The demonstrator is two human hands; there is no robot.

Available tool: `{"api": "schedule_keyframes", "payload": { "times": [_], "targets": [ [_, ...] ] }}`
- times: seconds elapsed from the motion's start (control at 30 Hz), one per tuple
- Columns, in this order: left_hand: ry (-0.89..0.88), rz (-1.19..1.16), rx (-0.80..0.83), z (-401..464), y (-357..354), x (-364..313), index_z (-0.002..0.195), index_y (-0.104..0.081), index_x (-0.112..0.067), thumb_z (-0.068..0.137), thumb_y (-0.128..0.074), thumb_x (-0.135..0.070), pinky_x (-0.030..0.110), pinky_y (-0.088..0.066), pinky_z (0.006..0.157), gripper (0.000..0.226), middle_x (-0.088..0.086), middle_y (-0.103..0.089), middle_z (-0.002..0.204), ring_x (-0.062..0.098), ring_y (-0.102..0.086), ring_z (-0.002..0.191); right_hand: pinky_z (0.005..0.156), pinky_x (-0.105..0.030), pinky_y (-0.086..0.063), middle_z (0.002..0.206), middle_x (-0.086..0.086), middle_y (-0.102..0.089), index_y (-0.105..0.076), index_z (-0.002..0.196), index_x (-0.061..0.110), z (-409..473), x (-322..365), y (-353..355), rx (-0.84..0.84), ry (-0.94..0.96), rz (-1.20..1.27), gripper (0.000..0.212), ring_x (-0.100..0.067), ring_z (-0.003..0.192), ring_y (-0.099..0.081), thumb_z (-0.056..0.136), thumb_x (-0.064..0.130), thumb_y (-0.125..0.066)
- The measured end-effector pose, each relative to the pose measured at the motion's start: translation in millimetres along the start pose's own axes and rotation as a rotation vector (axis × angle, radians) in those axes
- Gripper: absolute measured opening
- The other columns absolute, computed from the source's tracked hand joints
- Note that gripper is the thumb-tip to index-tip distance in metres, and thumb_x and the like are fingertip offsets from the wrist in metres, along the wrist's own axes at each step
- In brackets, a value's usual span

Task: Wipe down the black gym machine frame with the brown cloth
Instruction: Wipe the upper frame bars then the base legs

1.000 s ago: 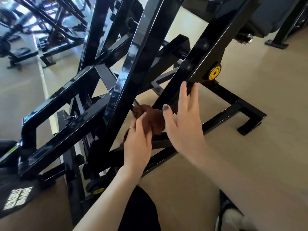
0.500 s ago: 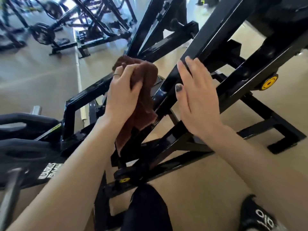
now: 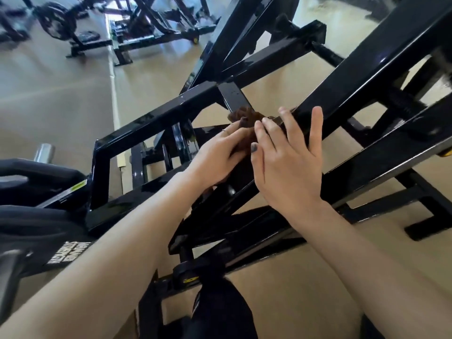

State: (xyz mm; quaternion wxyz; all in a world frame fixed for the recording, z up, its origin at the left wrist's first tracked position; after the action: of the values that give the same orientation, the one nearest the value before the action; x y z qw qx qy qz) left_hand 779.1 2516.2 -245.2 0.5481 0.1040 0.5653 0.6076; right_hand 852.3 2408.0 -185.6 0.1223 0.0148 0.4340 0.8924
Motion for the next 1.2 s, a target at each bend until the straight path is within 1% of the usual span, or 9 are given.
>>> {"api": "schedule_keyframes", "payload": {
  "times": [0.2, 0.33, 0.47, 0.57, 0.67, 0.77, 0.87, 0.97, 1.2],
  "targets": [
    [0.157, 0.124, 0.022, -113.8, 31.2, 62.9, 0.149, -0.045, -0.033, 0.103, -0.053, -0.031, 0.044, -0.047, 0.111, 0.047, 0.000, -0.038, 0.160, 0.025, -0.046, 0.141, 0.127, -0.050, -0.011, 0.133, -0.011, -0.068, -0.061, 0.140, 0.006, -13.8, 31.5, -25.4, 0.160, 0.157, 0.049, 0.063, -0.034, 0.138, -0.049, 0.111, 0.037, -0.015],
    [0.215, 0.187, 0.015, -131.1, 47.9, 64.5, 0.148, -0.047, -0.024, 0.104, -0.033, -0.057, 0.042, -0.052, 0.104, 0.056, 0.008, -0.048, 0.153, 0.030, -0.058, 0.130, 0.124, -0.051, -0.021, 0.128, -0.019, -0.068, -0.065, 0.133, 0.002, -23.2, 57.6, -43.1, 0.292, 0.214, -0.010, 0.068, -0.037, 0.128, -0.057, 0.111, 0.036, -0.011],
    [0.152, 0.173, -0.024, -62.2, 22.3, 26.1, 0.148, -0.048, -0.018, 0.101, -0.054, -0.026, 0.038, -0.042, 0.112, 0.048, 0.009, -0.045, 0.156, 0.031, -0.052, 0.135, 0.123, -0.051, -0.022, 0.130, -0.025, -0.062, -0.055, 0.134, -0.007, -20.2, 58.9, -43.4, 0.368, 0.170, -0.096, 0.071, -0.040, 0.128, -0.053, 0.110, 0.039, -0.008],
    [0.161, 0.175, -0.050, -54.5, 17.5, 23.4, 0.145, -0.048, -0.022, 0.100, -0.050, -0.033, 0.043, -0.054, 0.101, 0.047, 0.005, -0.048, 0.153, 0.029, -0.060, 0.124, 0.123, -0.051, -0.022, 0.138, -0.027, -0.056, -0.047, 0.140, -0.010, -20.9, 56.7, -41.7, 0.386, 0.164, -0.130, 0.072, -0.041, 0.134, -0.047, 0.110, 0.043, -0.009],
    [0.160, 0.207, -0.048, -105.3, 31.1, 49.9, 0.144, -0.047, -0.026, 0.102, -0.047, -0.038, 0.041, -0.056, 0.098, 0.044, 0.004, -0.049, 0.152, 0.026, -0.062, 0.119, 0.124, -0.052, -0.019, 0.144, -0.022, -0.055, -0.049, 0.147, 0.002, -21.6, 61.0, -39.5, 0.320, 0.179, -0.086, 0.068, -0.038, 0.136, -0.048, 0.110, 0.043, -0.009],
    [0.362, 0.211, -0.098, -186.1, 56.7, 108.2, 0.139, -0.048, -0.028, 0.103, -0.049, -0.034, 0.049, -0.055, 0.098, 0.036, 0.007, -0.054, 0.146, 0.029, -0.063, 0.120, 0.123, -0.053, -0.020, 0.136, -0.018, -0.063, -0.059, 0.141, 0.008, -21.5, 65.4, -42.9, 0.290, 0.174, -0.075, 0.067, -0.038, 0.129, -0.054, 0.111, 0.044, -0.011],
    [0.652, 0.121, -0.220, -258.7, 87.9, 159.6, 0.122, -0.054, -0.024, 0.104, -0.051, -0.025, 0.051, -0.054, 0.095, 0.019, 0.002, -0.062, 0.125, 0.029, -0.065, 0.111, 0.122, -0.053, -0.023, 0.132, -0.020, -0.065, -0.066, 0.133, 0.007, -21.3, 70.8, -47.8, 0.286, 0.162, -0.064, 0.066, -0.038, 0.124, -0.058, 0.111, 0.044, -0.015],
    [0.840, 0.063, -0.306, -262.0, 98.9, 167.9, 0.119, -0.056, -0.029, 0.106, -0.048, -0.034, 0.048, -0.055, 0.092, 0.016, -0.005, -0.063, 0.114, 0.023, -0.066, 0.102, 0.120, -0.051, -0.028, 0.133, -0.022, -0.063, -0.064, 0.132, 0.003, -20.7, 75.6, -53.3, 0.307, 0.123, -0.052, 0.068, -0.039, 0.125, -0.057, 0.111, 0.044, -0.014],
    [0.594, 0.105, -0.315, -156.7, 51.4, 94.7, 0.131, -0.055, -0.028, 0.106, -0.048, -0.035, 0.044, -0.057, 0.096, 0.027, -0.002, -0.061, 0.136, 0.021, -0.064, 0.117, 0.121, -0.053, -0.029, 0.157, -0.028, -0.038, -0.039, 0.153, 0.000, -28.6, 121.7, -76.8, 0.424, 0.189, 0.016, 0.084, -0.044, 0.147, -0.034, 0.106, 0.053, 0.005]
  ]
}}
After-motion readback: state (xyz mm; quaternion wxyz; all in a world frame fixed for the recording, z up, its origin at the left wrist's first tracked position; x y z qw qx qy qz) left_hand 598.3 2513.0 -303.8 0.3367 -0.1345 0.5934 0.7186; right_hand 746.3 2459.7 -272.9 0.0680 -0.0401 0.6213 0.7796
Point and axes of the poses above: each hand's wrist, its own z-axis towards the middle knuckle, its own y-axis out of the back of the hand, x = y × z, the point moved 9 cm from there along z, towards the middle knuckle
